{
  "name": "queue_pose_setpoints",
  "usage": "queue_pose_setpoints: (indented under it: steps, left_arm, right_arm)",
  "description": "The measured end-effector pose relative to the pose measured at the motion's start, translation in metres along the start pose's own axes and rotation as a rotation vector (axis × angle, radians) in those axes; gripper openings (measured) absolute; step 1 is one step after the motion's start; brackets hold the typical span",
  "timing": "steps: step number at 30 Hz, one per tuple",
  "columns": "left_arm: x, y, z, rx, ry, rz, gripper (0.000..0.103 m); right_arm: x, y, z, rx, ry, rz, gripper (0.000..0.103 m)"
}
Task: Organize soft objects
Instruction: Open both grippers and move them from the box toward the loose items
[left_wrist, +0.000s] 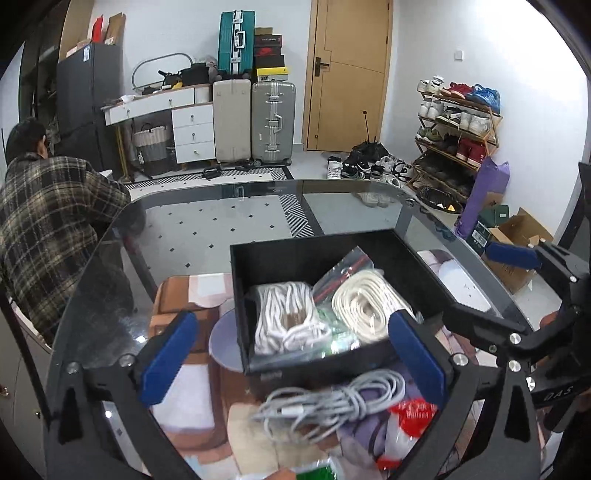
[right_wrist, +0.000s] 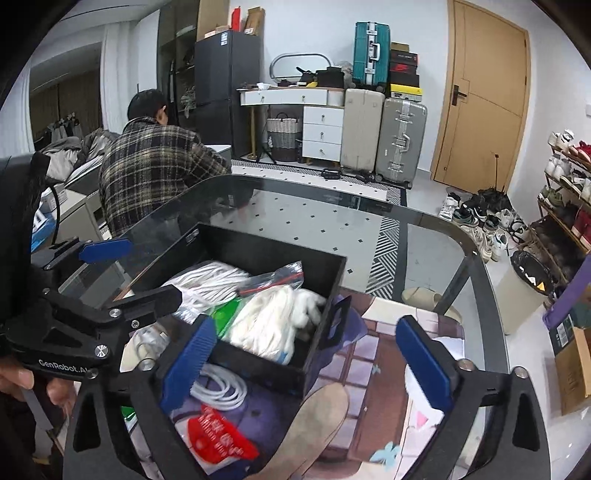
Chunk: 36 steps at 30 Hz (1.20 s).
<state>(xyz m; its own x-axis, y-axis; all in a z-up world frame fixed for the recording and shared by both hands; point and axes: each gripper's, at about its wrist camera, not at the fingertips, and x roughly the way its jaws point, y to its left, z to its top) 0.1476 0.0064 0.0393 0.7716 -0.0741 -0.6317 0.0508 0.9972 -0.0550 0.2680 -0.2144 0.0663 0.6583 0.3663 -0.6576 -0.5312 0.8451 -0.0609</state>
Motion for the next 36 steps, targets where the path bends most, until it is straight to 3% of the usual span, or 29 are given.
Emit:
queue_pose_setpoints:
  steps: [17,36]
  left_arm:
    - [-0.064,0.017,-0.045,-0.010,-0.001,0.026,0.103]
    - [-0.076,0.014,-0.101,-0.004,0.078,0.024,0.103]
  right_arm:
    - [-0.043,0.031,-0.044,0.026,0.029,0.068,0.103]
    - [-0.064,0.046,-0.108,0.062,0.094,0.075,0.103]
